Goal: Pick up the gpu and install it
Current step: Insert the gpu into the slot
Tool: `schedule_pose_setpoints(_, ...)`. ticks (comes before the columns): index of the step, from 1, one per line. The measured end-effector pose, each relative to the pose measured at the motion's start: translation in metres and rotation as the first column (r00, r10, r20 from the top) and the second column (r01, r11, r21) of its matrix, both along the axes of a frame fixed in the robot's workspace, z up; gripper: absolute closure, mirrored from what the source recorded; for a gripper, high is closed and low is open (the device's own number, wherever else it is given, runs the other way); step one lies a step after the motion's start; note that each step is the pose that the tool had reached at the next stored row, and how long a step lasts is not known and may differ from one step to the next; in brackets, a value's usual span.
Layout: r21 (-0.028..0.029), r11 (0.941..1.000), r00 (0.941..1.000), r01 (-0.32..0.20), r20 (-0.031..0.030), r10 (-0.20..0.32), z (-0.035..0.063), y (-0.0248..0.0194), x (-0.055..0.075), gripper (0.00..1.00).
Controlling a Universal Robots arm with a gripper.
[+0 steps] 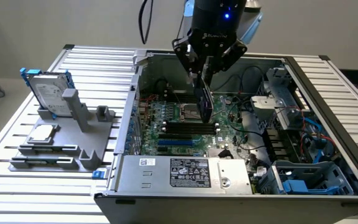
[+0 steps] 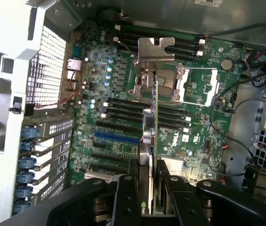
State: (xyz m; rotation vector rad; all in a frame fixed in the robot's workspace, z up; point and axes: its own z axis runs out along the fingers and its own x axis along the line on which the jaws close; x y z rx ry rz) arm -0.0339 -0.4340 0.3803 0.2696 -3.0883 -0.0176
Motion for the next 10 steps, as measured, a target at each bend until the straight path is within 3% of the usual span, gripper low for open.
schedule_pose_setpoints(5, -0.0001, 0.9959, 0.9959, -0.090, -0.0001, 0.090, -0.0043, 0.0000, 0.0000, 0.73)
schedule_pose_setpoints(10, -0.0001, 0.9835, 0.9835, -0.181, 0.0000, 0.181, -0.0086, 0.0000, 0.0000, 0.73)
